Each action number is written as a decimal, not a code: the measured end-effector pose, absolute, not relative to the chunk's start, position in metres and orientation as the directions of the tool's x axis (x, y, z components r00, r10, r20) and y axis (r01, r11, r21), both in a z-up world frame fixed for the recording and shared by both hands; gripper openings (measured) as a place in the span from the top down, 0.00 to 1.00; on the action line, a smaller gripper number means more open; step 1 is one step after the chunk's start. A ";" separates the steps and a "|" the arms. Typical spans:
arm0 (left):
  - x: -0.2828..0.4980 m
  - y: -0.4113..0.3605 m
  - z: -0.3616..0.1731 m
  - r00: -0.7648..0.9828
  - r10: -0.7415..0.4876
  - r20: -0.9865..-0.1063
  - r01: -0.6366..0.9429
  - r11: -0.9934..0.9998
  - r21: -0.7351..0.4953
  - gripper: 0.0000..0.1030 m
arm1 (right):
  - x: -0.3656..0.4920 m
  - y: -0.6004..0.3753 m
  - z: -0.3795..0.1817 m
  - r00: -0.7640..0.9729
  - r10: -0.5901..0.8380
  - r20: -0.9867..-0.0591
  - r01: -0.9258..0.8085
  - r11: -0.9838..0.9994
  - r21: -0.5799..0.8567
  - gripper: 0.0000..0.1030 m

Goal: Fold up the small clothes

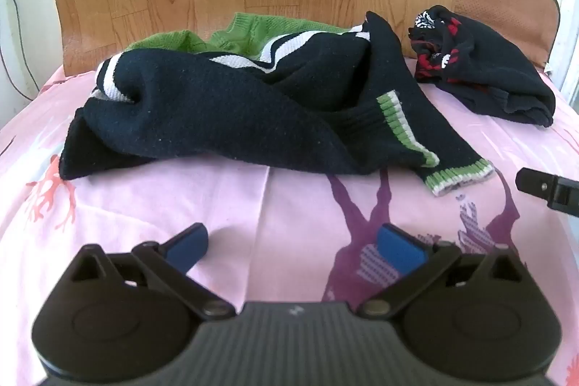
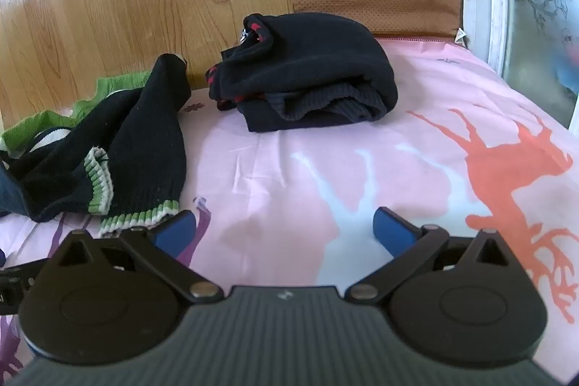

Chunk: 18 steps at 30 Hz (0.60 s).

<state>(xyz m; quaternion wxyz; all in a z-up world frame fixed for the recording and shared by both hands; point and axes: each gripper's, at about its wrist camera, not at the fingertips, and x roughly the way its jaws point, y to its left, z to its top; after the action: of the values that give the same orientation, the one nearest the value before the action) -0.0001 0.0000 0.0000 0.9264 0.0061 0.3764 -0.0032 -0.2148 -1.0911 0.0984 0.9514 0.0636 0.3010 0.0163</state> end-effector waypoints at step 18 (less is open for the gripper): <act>-0.021 0.062 0.017 0.749 -0.097 -0.656 0.013 0.991 -0.133 0.00 | -0.220 -1.081 0.104 0.842 0.149 -0.518 -0.077 0.985 0.156 0.36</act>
<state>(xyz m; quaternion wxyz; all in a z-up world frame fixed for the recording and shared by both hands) -0.0205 0.0621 0.0172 0.9332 -0.0599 0.3531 -0.0295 -0.2204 -1.0810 0.1044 0.9576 0.0648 0.2745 0.0590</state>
